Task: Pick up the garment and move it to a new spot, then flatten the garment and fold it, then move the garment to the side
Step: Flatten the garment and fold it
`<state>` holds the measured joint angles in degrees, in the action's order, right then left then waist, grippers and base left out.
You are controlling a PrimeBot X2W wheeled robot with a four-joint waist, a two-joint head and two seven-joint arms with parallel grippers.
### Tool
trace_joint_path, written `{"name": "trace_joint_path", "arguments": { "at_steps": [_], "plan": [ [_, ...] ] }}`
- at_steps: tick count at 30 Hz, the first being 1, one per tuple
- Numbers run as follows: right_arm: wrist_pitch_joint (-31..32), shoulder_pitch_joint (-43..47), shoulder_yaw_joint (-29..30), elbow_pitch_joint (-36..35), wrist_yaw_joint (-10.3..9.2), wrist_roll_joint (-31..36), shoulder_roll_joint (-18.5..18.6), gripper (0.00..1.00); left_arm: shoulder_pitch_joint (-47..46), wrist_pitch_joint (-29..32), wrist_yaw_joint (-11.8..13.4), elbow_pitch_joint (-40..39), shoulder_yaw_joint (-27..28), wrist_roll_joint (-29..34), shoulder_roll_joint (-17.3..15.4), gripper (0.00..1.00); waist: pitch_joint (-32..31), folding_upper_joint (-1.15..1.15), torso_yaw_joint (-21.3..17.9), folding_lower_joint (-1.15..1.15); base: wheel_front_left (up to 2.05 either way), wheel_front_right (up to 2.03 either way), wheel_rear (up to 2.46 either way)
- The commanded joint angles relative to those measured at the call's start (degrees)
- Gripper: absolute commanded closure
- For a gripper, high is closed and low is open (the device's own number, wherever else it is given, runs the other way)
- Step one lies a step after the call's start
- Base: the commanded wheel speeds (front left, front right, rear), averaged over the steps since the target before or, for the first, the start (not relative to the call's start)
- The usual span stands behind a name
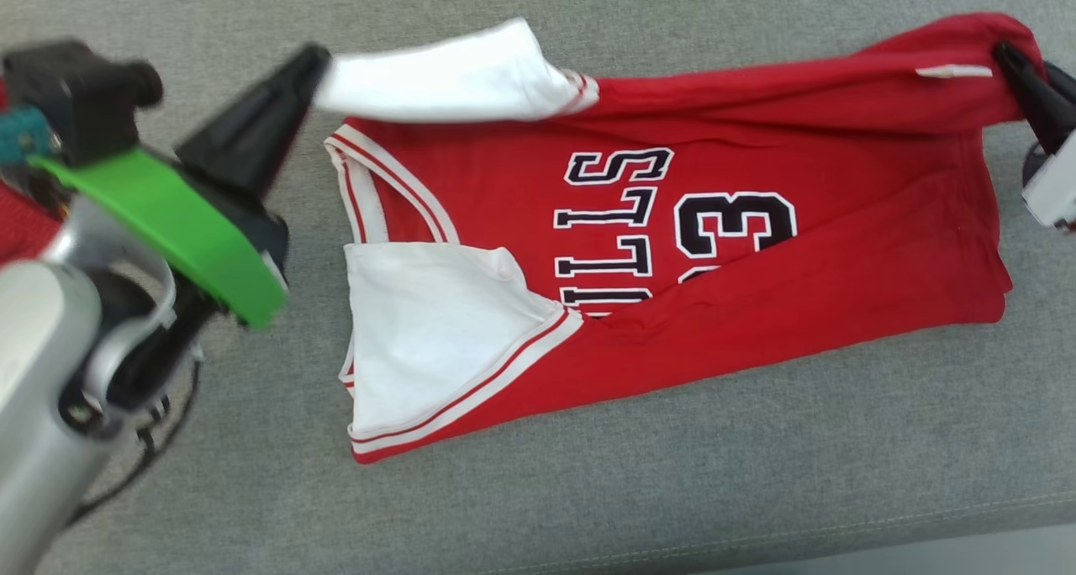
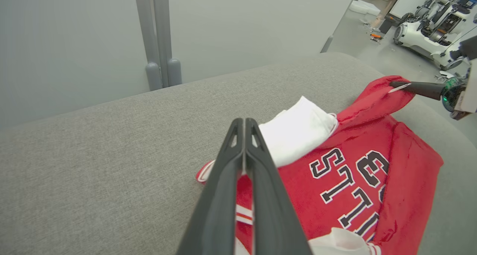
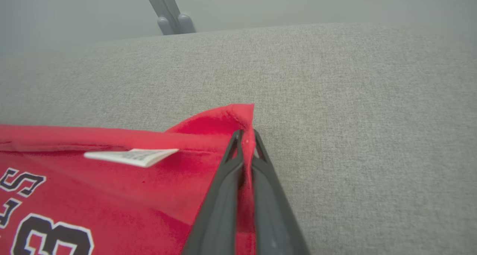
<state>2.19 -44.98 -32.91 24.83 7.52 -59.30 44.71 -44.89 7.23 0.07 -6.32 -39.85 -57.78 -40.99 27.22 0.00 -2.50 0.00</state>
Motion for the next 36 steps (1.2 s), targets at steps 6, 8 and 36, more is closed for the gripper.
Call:
{"name": "trace_joint_path", "arguments": {
  "at_steps": [6,8,36],
  "plan": [
    [0.4,8.1,3.4,-4.0,-0.06,-0.1,2.2,1.00,10.1,-0.9,3.3,-8.7,-1.4,-2.3,-2.6,1.00,-2.0,0.00,1.8,0.00,0.00,0.00,0.00],
    [0.5,10.6,4.6,-5.0,-0.06,0.3,2.4,1.00,12.7,-1.3,4.2,-10.3,-2.2,-2.3,-3.1,1.00,-2.3,0.00,2.0,0.00,0.00,0.00,0.00],
    [1.5,30.7,25.4,-11.8,-0.05,12.1,-7.6,0.00,27.9,-18.0,14.1,-3.4,-7.1,7.6,4.5,0.00,-6.6,0.00,3.1,0.00,0.00,0.00,0.00]
  ]
}}
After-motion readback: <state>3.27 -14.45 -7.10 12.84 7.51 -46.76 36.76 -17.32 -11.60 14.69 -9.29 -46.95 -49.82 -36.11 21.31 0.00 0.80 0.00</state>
